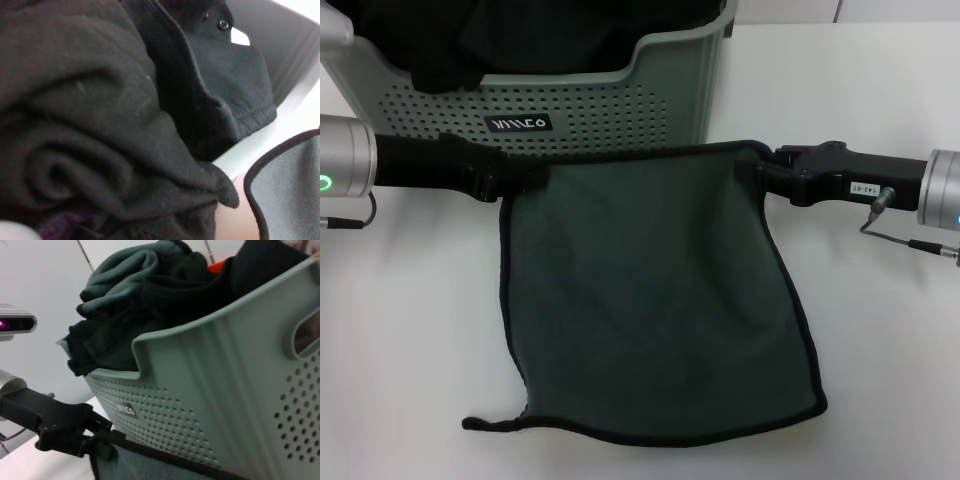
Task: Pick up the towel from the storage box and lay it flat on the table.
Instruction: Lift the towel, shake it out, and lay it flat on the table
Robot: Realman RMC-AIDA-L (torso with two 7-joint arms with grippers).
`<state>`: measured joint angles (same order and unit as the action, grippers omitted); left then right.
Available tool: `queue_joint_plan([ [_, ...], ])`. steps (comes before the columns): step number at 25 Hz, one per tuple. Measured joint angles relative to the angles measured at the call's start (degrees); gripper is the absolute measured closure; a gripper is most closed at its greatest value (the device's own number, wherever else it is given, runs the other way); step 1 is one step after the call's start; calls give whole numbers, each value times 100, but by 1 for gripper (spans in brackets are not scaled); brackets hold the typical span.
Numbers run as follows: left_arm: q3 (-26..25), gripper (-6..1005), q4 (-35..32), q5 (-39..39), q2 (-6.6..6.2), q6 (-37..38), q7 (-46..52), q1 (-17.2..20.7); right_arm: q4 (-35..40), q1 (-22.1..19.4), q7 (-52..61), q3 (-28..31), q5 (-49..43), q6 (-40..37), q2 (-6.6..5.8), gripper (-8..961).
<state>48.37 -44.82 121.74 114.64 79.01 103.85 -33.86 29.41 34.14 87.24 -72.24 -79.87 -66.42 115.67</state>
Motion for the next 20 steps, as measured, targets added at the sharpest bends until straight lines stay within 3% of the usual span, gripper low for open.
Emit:
queue_joint_plan([
  [6,-48,725,-22,-26,-4,74,-5,61,427,-337,95,0,-34,60,-28,776],
  [9,-210,603,-151,-78,-9,187,-38,168,954,-676,172,-7,-176,293,-36,634],
  [12,-314,419,-396,-314,-9,352,-149,368,1159,-768,244,-9,-349,525,-34,471],
  [14,-318,421,-569,-466,-10,385,-196,505,1234,-798,281,10,-439,612,-34,334],
  [19,-305,425,-801,-592,-39,713,-249,661,1534,-1027,201,-1,-419,477,-1,115],
  [20,-303,425,-790,-603,-49,810,-259,641,1633,-1086,179,-15,-416,428,15,108],
])
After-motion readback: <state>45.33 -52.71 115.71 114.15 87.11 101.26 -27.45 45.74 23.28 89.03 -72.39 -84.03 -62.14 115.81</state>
